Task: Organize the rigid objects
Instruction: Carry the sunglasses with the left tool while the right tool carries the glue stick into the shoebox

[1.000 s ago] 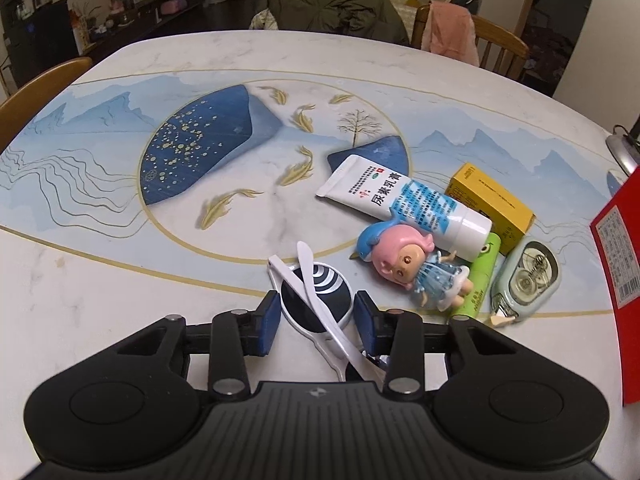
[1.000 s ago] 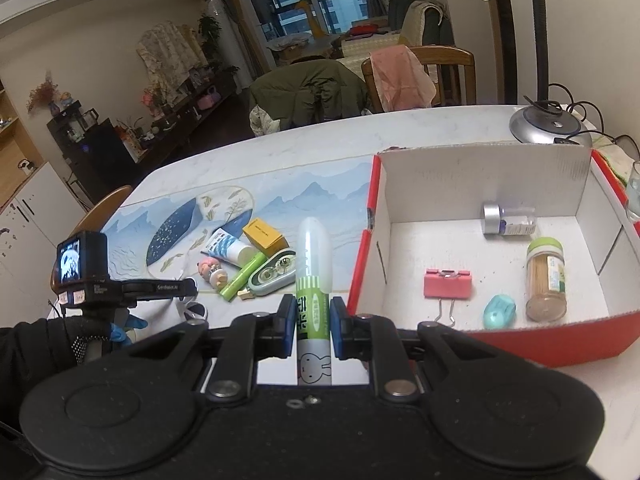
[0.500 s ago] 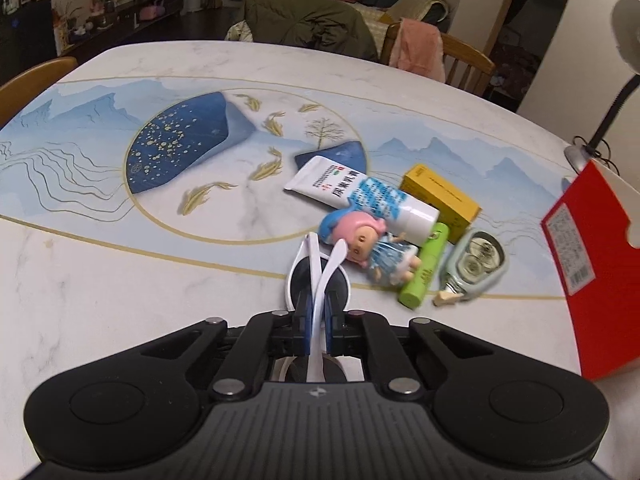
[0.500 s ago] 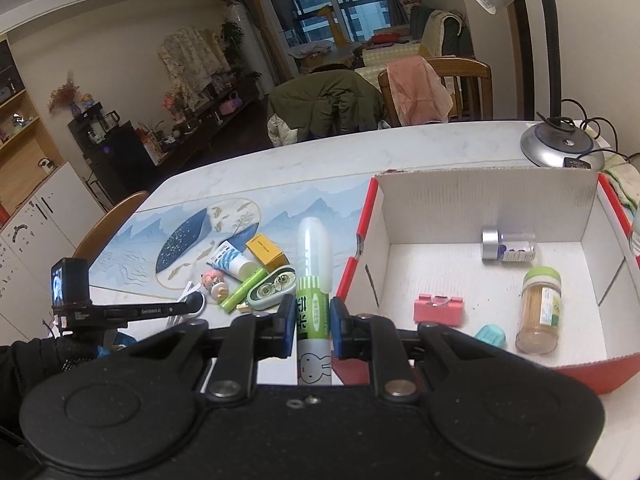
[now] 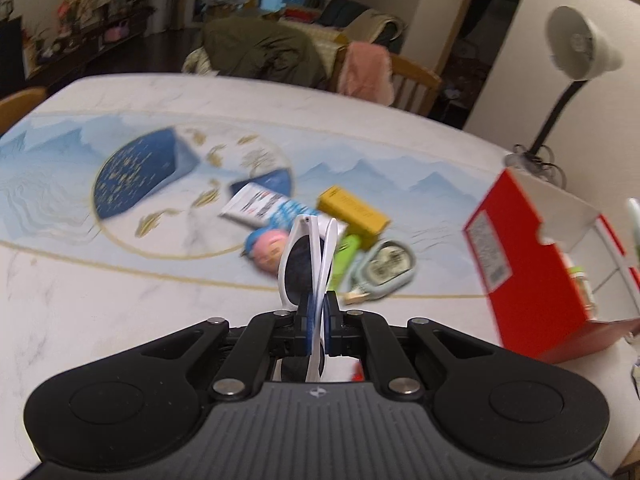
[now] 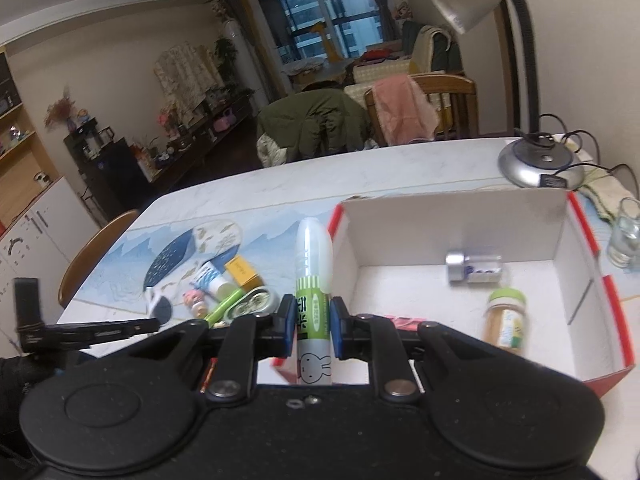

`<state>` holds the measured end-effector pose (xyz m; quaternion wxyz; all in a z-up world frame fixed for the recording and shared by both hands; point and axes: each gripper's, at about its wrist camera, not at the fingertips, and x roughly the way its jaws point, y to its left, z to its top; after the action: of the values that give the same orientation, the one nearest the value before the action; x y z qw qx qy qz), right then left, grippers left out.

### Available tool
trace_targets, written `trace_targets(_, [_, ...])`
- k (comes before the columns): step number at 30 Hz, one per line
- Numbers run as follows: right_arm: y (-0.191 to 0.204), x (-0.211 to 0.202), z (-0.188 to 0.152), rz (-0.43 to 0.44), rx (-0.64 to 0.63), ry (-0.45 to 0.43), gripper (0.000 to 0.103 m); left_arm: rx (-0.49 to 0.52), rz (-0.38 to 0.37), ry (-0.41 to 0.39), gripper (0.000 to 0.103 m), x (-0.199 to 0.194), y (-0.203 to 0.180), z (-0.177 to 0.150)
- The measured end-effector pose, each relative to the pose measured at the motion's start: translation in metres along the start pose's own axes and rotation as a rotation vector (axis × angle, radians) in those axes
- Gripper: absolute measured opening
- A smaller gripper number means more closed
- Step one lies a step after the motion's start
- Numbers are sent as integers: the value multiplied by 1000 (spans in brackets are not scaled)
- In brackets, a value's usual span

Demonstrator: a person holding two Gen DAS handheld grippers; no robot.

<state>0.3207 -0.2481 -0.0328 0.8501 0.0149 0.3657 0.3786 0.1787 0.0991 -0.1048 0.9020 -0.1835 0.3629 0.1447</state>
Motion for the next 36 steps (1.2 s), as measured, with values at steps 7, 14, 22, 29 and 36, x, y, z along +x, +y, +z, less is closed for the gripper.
trace_targets(7, [-25,-12,5,-52,19,-38,17,36,-94,-51,5,-17,-36,21])
trace_targets(14, [-54,-14,9,-125,26,-46,17,117,-226,-60,5,-31,-89,47])
trace_targets(22, [-85,-1,20,-199,48,-42,17,216,-363,-20,5,-21,-161,76])
trace_targets(29, [-109,19,26,-278,48,8,17,266,-445,77,5,22,-224,80])
trace_targets(36, [-122,41,18,-346,34,92,17,323,-457,195,5,76,-270,68])
